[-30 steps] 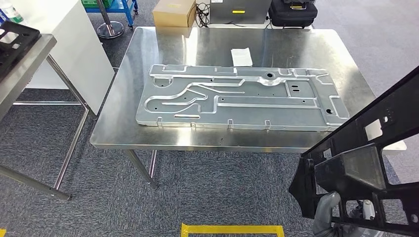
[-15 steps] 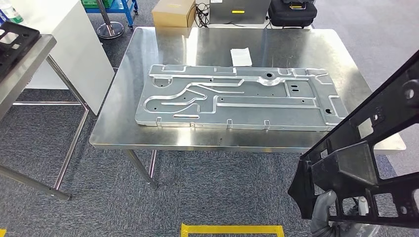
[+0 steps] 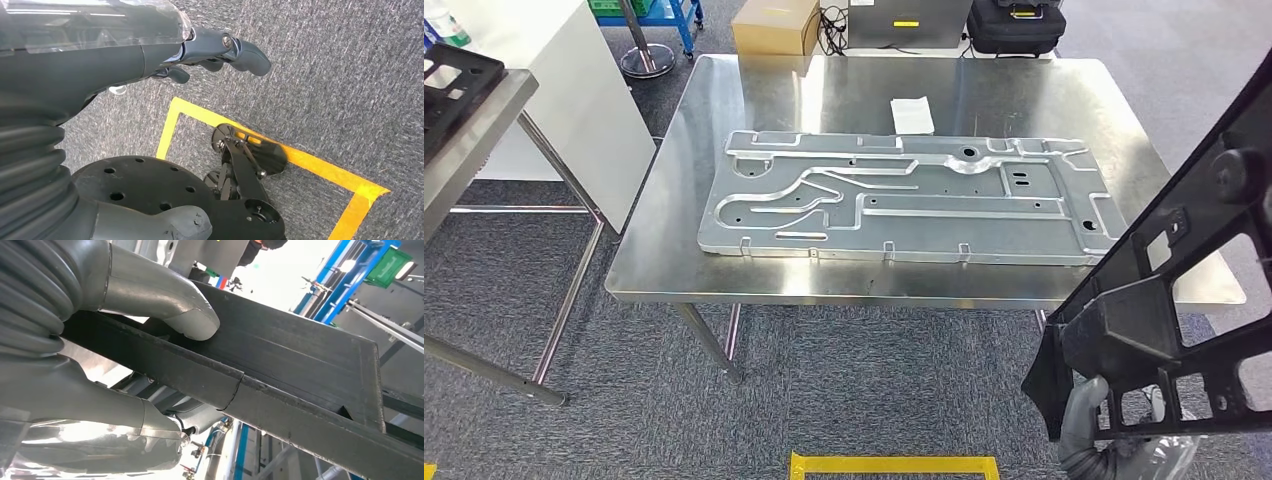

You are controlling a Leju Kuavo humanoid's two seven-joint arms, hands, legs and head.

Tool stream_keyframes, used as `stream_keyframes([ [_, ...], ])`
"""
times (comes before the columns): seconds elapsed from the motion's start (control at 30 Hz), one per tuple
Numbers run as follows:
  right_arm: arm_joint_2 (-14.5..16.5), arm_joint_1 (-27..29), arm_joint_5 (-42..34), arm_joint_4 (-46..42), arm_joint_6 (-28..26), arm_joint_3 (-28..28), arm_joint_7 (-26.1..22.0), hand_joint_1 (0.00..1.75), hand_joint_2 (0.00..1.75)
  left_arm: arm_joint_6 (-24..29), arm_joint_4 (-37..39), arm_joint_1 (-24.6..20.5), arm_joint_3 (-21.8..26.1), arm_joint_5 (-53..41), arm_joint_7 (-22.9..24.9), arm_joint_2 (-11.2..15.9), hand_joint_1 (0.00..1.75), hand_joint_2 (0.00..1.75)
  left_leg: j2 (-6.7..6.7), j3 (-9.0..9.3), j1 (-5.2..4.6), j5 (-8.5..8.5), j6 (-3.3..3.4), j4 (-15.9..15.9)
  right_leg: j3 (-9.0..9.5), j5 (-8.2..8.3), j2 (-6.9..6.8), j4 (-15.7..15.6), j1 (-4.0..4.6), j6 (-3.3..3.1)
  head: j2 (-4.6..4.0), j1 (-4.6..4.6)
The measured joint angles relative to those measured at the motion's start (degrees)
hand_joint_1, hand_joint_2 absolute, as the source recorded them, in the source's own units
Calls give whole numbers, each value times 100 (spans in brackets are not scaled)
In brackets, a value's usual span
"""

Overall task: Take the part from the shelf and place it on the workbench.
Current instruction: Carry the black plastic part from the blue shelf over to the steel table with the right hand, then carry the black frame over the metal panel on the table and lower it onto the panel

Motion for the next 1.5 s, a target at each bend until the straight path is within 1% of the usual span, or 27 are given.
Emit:
stream_keyframes([
  [0.77,0,-14,-2,99,0,-72,70,175,175,-26,0,-2,81,-9,-15,0,0,175,0,0,0,0,1,0,0,0,0,1,-1,0,-1,0],
  [0.8,1,-12,2,104,0,-72,64,175,175,-40,0,-3,83,-9,-26,2,0,175,3,1,-9,0,26,-6,9,25,-1,6,-10,22,-1,-2],
  [0.83,2,-8,9,107,0,-72,55,175,175,-60,0,-4,86,-8,-42,4,0,175,9,13,-14,2,68,-34,10,77,-3,24,-19,53,-1,-2],
  [0.9,5,-1,46,110,0,-72,32,175,175,-104,-1,-10,92,-2,-80,2,0,175,5,101,1,6,178,-165,-1,158,-15,109,-29,121,-1,0],
  [0.93,6,-1,72,111,0,-72,18,175,175,-119,-1,-12,97,3,-99,-1,0,175,3,157,23,10,212,-234,-58,112,-22,221,-26,134,-1,12],
  [0.97,7,-3,96,111,0,-72,7,175,175,-126,-1,-12,103,9,-112,-4,0,175,-1,203,42,10,229,-282,-157,-14,-29,402,-29,140,0,22],
  [1.0,7,0,115,114,0,-72,-2,175,175,-128,-2,-9,110,14,-122,-5,0,175,4,228,52,8,231,-300,-310,-191,-36,666,-46,150,0,34],
  [1.03,7,6,128,117,0,-72,-8,175,175,-128,-2,-5,118,18,-125,-6,0,175,11,238,60,-2,223,-300,-498,-373,-36,979,-66,173,-1,42],
  [1.07,7,14,134,121,0,-72,-8,175,175,-128,-2,1,124,22,-126,-7,0,175,16,249,68,-20,203,-298,-672,-500,-40,1256,-96,194,-1,43],
  [1.1,7,22,138,127,0,-72,-7,175,175,-128,-2,8,129,24,-126,-9,0,175,20,271,86,-44,170,-295,-781,-532,-48,1408,-131,216,-1,42],
  [1.13,7,27,140,131,0,-72,-5,175,175,-128,-2,14,135,25,-126,-10,0,175,23,306,115,-76,124,-289,-793,-447,-57,1374,-169,247,-1,42],
  [1.17,7,30,140,135,0,-72,-4,175,175,-128,-2,19,142,26,-125,-12,0,175,23,358,155,-118,68,-279,-694,-258,-71,1143,-212,288,0,42],
  [1.2,7,32,140,139,0,-72,-4,175,175,-128,-2,21,150,25,-126,-13,0,175,24,421,204,-175,-5,-258,-522,-45,-82,785,-259,359,0,47],
  [1.23,7,32,141,146,1,-72,-4,175,175,-128,-3,19,159,25,-126,-8,0,175,25,474,232,-235,-83,-228,-374,66,-92,456,-272,418,0,70],
  [1.27,9,30,142,154,1,-72,-5,175,175,-128,-4,12,167,25,-127,-3,0,175,27,503,246,-288,-154,-205,-270,93,-102,238,-272,402,0,96],
  [1.3,12,37,142,160,1,-72,-7,175,175,-128,-5,3,172,25,-127,1,0,175,34,528,245,-343,-217,-196,-228,52,-100,147,-257,351,0,111],
  [1.33,16,46,142,166,1,-72,-6,175,175,-128,-6,-4,177,25,-128,4,0,175,39,555,237,-365,-267,-181,-236,-31,-97,157,-232,252,0,118],
  [1.37,21,53,142,166,1,-71,-7,175,175,-128,-6,-11,179,24,-130,1,0,175,42,563,244,-364,-305,-153,-211,-64,-81,183,-227,149,0,103],
  [1.4,26,67,142,166,0,-70,-5,175,175,-128,-6,-16,181,25,-130,0,0,175,44,545,255,-324,-334,-37,-165,-90,-65,182,-220,91,0,77],
  [1.43,31,71,142,166,0,-70,-5,175,175,-128,-6,-18,184,25,-132,0,0,175,42,444,265,-251,-349,203,-94,-137,-57,166,-210,41,0,56],
  [1.47,36,72,144,166,0,-69,-7,175,175,-128,-6,-22,188,25,-132,0,0,175,42,240,267,-202,-348,537,-3,-186,-52,143,-190,-1,0,40],
  [1.5,41,76,147,166,0,-69,-8,175,175,-128,-6,-23,192,25,-132,0,0,175,42,-24,258,-212,-335,933,91,-241,-58,105,-165,-35,0,21],
])
